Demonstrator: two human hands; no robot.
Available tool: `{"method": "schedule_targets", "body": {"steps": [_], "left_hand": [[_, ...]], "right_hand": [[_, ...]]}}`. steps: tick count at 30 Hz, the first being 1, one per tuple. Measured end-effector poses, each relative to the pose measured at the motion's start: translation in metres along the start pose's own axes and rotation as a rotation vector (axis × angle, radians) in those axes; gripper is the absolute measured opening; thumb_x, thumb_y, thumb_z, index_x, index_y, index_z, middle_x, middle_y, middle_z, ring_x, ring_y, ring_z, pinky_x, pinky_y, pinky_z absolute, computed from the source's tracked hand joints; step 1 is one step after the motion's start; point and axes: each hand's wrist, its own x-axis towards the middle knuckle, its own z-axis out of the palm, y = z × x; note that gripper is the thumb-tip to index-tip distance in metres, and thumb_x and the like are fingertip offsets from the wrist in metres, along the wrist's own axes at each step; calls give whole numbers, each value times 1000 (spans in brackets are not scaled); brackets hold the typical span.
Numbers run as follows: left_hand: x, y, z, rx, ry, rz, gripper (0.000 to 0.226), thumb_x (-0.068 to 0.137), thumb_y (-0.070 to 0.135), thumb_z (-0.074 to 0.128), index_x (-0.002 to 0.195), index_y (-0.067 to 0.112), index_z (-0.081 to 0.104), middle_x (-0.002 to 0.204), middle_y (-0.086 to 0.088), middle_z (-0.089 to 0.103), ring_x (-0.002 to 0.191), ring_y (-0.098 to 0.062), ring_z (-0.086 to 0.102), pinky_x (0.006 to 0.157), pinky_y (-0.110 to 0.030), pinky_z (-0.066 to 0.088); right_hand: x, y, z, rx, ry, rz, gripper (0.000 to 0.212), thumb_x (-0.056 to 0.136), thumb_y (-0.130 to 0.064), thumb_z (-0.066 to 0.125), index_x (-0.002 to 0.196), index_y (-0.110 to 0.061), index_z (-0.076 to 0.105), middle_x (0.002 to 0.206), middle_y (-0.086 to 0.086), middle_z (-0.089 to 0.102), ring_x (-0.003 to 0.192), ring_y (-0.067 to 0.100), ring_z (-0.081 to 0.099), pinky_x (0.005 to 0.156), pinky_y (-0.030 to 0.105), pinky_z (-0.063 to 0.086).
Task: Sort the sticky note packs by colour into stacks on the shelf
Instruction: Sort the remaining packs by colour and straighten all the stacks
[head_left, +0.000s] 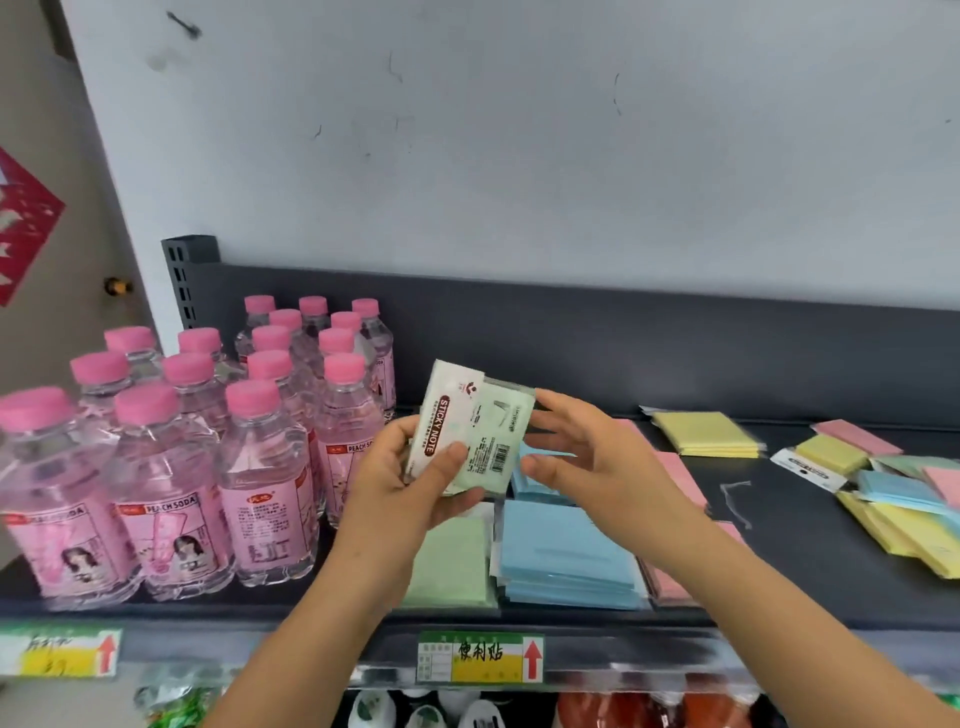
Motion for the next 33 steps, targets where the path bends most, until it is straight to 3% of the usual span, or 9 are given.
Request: {"method": "schedule_targets", "body": {"steps": [4, 9, 14, 16, 18, 21, 25, 28, 33], "left_hand": [[4, -5, 3, -79, 0, -53, 23, 84, 13, 62, 106, 15, 58, 97, -2, 73, 87, -18, 71, 61, -22, 56], [9, -10, 1, 277, 29, 105, 19, 84, 17, 65, 101, 23, 59, 99, 6, 72, 90, -9, 69, 65, -18, 54], [0, -15, -19, 1027, 141, 392, 38, 87, 32, 60, 125, 32, 53, 114, 22, 58, 101, 0, 56, 84, -23, 49], [-8, -16, -29, 1243, 154, 526, 31, 83, 21, 68, 114, 23, 64, 106, 10, 65, 93, -12, 63, 73, -28, 52], [-12, -18, -39, 1353, 138, 606, 22, 72, 12, 78, 93, 19, 72, 88, 6, 70, 76, -16, 67, 59, -26, 52], [-13, -19, -45, 1407, 28, 499, 13, 72, 24, 80, 83, 25, 74, 80, 12, 70, 71, -12, 66, 54, -26, 52], [-10, -28, -55, 1339, -34, 398, 18, 85, 41, 62, 91, 28, 74, 90, 16, 69, 84, -4, 59, 75, -27, 51], [-10, -30, -60, 1307, -26, 397, 19, 85, 40, 62, 90, 26, 75, 88, 14, 69, 84, -6, 58, 76, -29, 49], [-12, -32, -63, 1260, -13, 413, 13, 83, 32, 68, 84, 22, 76, 83, 9, 70, 80, -11, 61, 72, -31, 51]], "right_hand": [[11, -5, 6, 365, 29, 81, 18, 90, -7, 57, 99, -21, 63, 93, -9, 74, 88, 7, 69, 69, 16, 55], [20, 3, 6, 391, 97, 115, 8, 88, -5, 59, 93, -10, 64, 87, -1, 75, 82, 12, 71, 65, 21, 57], [42, 2, -4, 13, 215, -80, 19, 84, -11, 65, 82, -29, 65, 78, -13, 71, 76, 0, 66, 68, 14, 54], [53, 1, -2, -228, 248, -177, 17, 83, -14, 66, 80, -30, 67, 75, -16, 67, 72, 2, 63, 68, 16, 50], [65, 1, 10, -533, 188, -265, 13, 85, -20, 61, 91, -27, 70, 85, -10, 66, 80, 12, 60, 73, 29, 49], [75, 14, 31, -840, 89, -364, 22, 91, -22, 48, 105, -24, 65, 102, -4, 61, 94, 19, 57, 70, 33, 49], [85, 25, 68, -1058, -71, -413, 20, 89, -9, 46, 103, -15, 59, 101, -1, 58, 100, 22, 52, 61, 32, 42], [86, 33, 89, -1038, -180, -396, 18, 86, -9, 49, 100, -12, 60, 101, 3, 62, 101, 25, 50, 63, 32, 35], [88, 41, 96, -829, -255, -296, 24, 88, -23, 56, 108, -14, 64, 110, 3, 61, 105, 24, 53, 84, 34, 44]]}}
